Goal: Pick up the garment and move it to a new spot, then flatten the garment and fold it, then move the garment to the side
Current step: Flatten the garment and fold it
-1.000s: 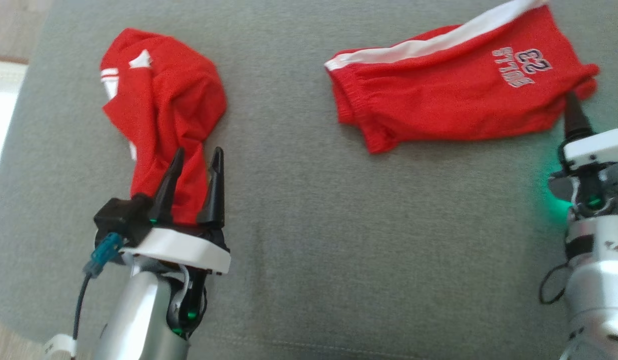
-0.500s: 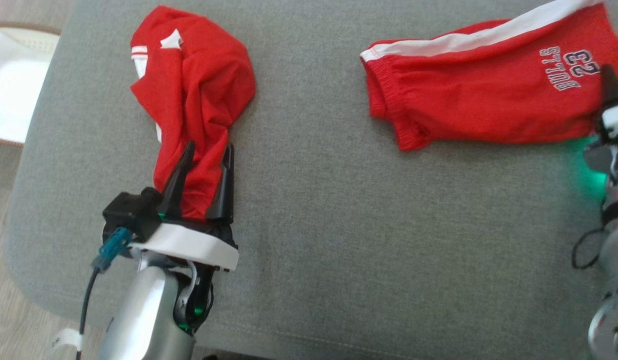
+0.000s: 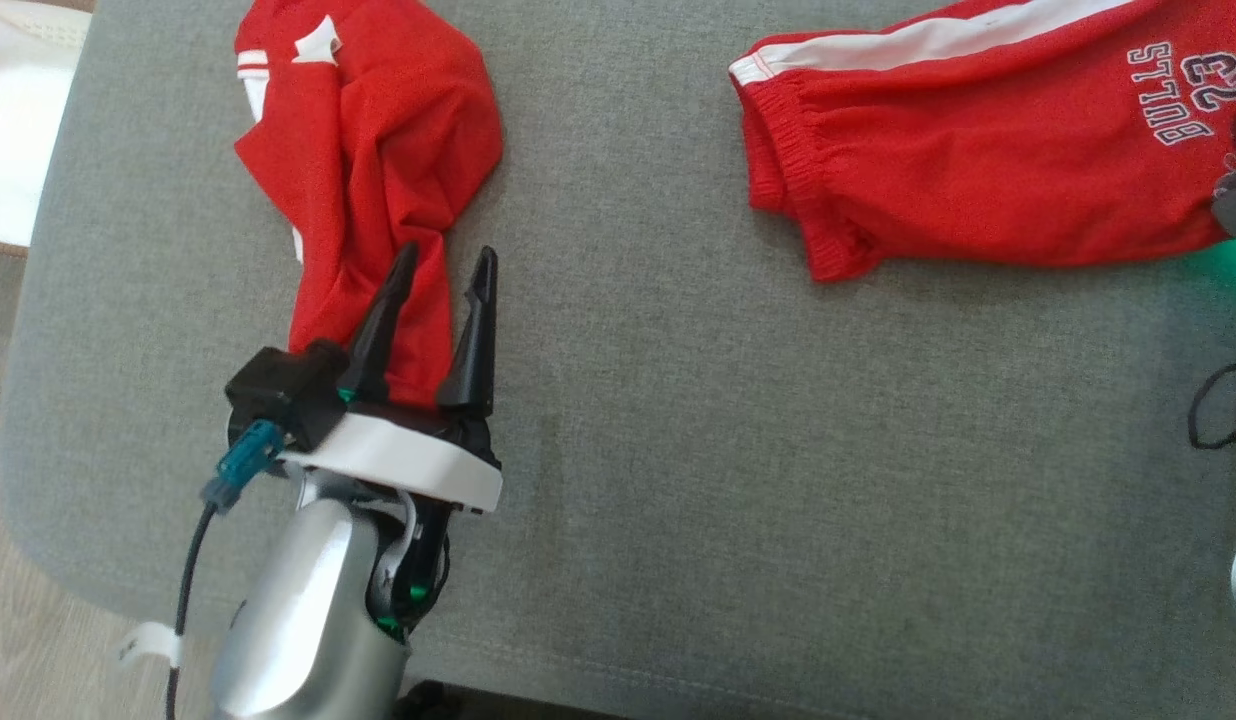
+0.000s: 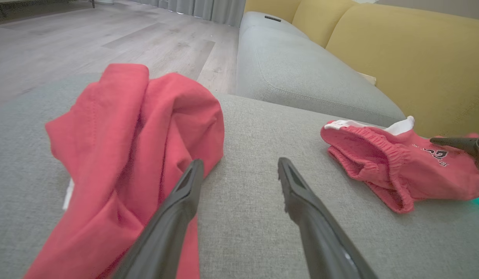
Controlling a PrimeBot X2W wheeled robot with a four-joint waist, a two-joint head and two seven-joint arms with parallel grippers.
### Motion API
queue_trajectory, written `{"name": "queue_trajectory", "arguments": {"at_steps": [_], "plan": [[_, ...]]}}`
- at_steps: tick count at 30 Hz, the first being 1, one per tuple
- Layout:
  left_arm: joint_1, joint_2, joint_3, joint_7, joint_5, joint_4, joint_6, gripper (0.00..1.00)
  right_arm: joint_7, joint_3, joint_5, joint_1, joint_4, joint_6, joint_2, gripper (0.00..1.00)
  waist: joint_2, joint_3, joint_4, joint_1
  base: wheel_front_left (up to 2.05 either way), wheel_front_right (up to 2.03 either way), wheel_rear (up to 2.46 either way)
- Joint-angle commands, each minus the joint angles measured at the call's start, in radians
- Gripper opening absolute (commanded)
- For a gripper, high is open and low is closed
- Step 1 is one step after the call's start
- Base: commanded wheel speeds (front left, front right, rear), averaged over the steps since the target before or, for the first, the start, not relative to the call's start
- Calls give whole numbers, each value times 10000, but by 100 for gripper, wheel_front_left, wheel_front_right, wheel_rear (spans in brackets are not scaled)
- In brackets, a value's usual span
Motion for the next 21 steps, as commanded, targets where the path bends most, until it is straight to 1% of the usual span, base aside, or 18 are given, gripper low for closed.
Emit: {"name": "queue_trajectory", "arguments": {"at_steps": [1,5,9,16,21], "plan": [[-258,120,304,-61,-10,-285,9,100,17,82,38,192,160,-7,318,0,0,-36,-21,-3,0,0,0],[-202,120,384,-61,-54,-227,58,100,-233,94,208,308,114,-7,371,0,0,-265,-176,-3,0,0,0],[-39,120,519,-61,-47,-173,28,100,-547,73,593,766,-155,-7,440,0,0,-639,-454,-3,0,0,0],[252,120,653,-61,39,-71,-63,100,-1025,-202,1501,2052,-990,-7,563,0,0,-1315,-1062,-3,0,0,0],[429,120,638,-61,49,-30,-67,100,-1344,-583,1785,3042,-1574,-7,580,0,0,-1665,-1335,-3,0,0,0]]}}
